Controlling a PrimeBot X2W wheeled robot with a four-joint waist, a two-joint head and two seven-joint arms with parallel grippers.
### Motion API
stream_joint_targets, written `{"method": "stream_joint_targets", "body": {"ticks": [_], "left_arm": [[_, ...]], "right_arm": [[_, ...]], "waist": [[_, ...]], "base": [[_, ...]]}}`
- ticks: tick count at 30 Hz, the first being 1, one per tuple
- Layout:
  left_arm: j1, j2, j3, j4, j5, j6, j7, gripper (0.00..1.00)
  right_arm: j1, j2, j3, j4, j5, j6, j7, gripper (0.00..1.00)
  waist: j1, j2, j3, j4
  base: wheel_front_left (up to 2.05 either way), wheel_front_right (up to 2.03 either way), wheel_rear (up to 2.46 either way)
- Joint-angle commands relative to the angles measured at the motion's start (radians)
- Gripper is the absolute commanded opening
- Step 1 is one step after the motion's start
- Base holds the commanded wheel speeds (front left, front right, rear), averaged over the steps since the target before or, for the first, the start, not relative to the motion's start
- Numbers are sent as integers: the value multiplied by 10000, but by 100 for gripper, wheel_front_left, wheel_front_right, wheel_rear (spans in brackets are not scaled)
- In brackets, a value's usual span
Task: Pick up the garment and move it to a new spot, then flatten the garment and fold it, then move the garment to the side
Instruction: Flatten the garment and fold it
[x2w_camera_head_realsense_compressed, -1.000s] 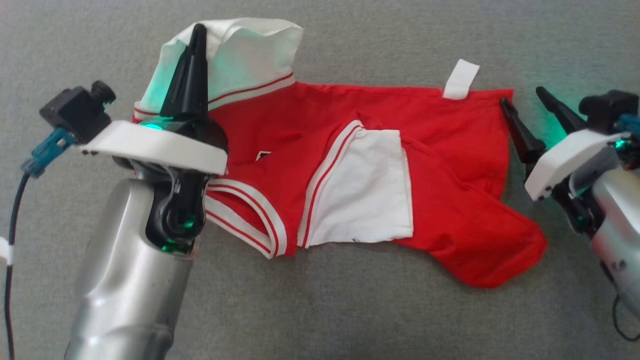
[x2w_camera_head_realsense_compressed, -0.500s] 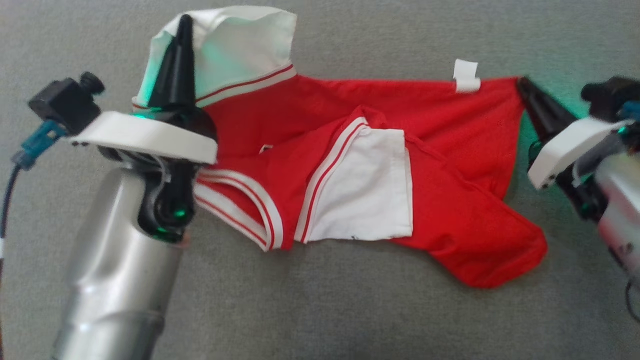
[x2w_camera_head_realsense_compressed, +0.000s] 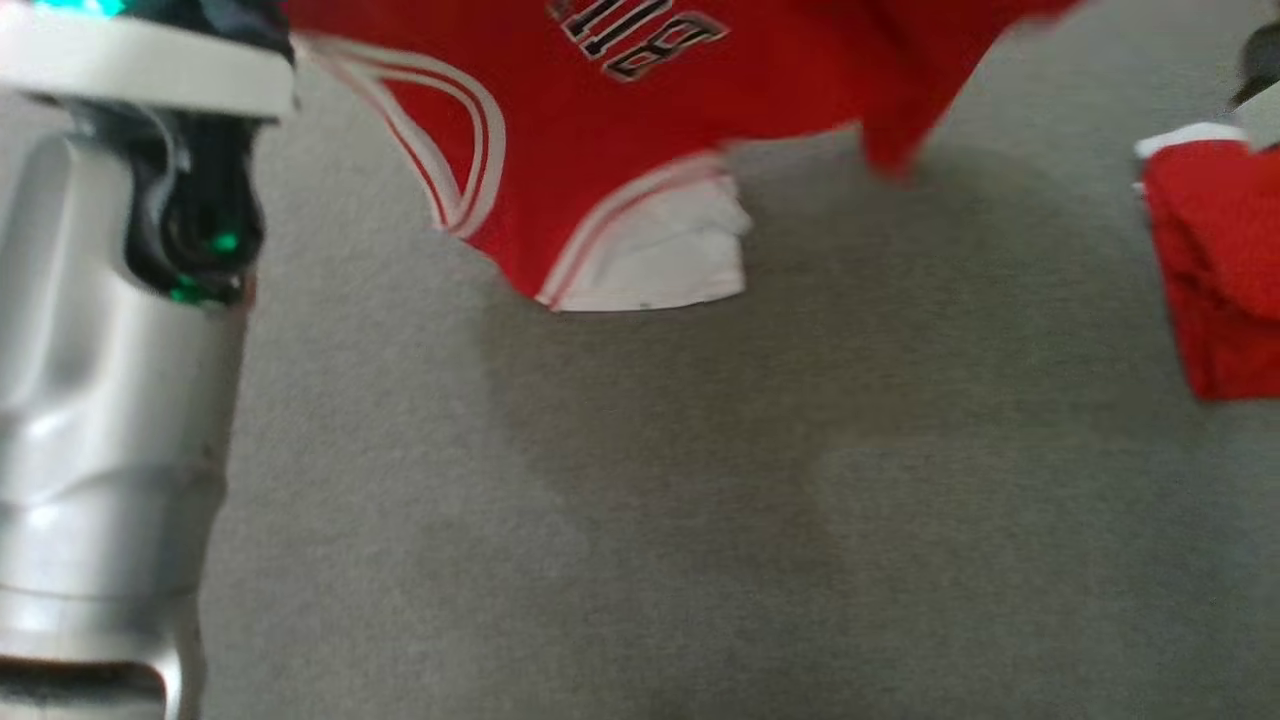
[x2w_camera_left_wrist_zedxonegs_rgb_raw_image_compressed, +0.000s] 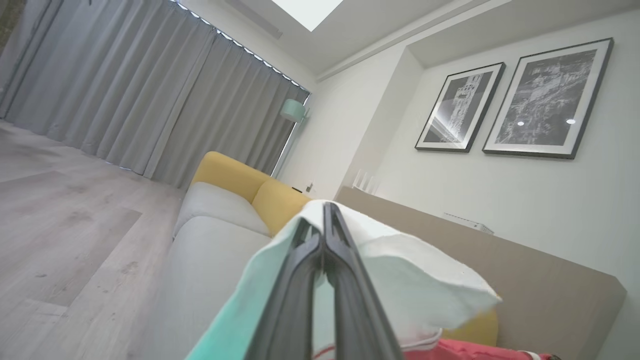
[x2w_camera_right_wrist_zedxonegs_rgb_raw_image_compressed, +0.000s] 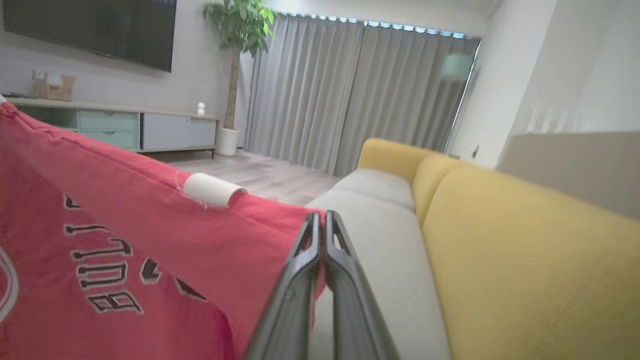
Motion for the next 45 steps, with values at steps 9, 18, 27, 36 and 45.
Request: {"method": "stream_joint_targets", "body": {"ticks": [9,18,27,36,45], "left_arm": [[-1026,435,744,-96,-993,-122,52,0],[-458,714,1214,-1617,-1806,338,732,0],[-778,848,1186,-2361,-1877,1259,1456,0],[-2362,775,348,1,-654,1115,1094,0],[-6566,-139,-171,2982,559,305,-996,0]], "right_arm": [[-254,-669,-828,-1577,-704,37,-61,0],[313,-1043,-1423,-2837,-951,37,-62,0],[76,-1116,-1252,-2814,-918,37,-62,0],[-1520,-477,79,-1317,-494,37,-31,0],[-4576,373,-324,315,-1142,37,-59,0]], "waist": [[1,0,-1275,-786],[1,0,-2312,-1056],[1,0,-2286,-1095],[1,0,-584,-627],[1,0,1752,59]], "base": [[0,0,0],[0,0,0],[0,0,0],[0,0,0],[0,0,0]]}}
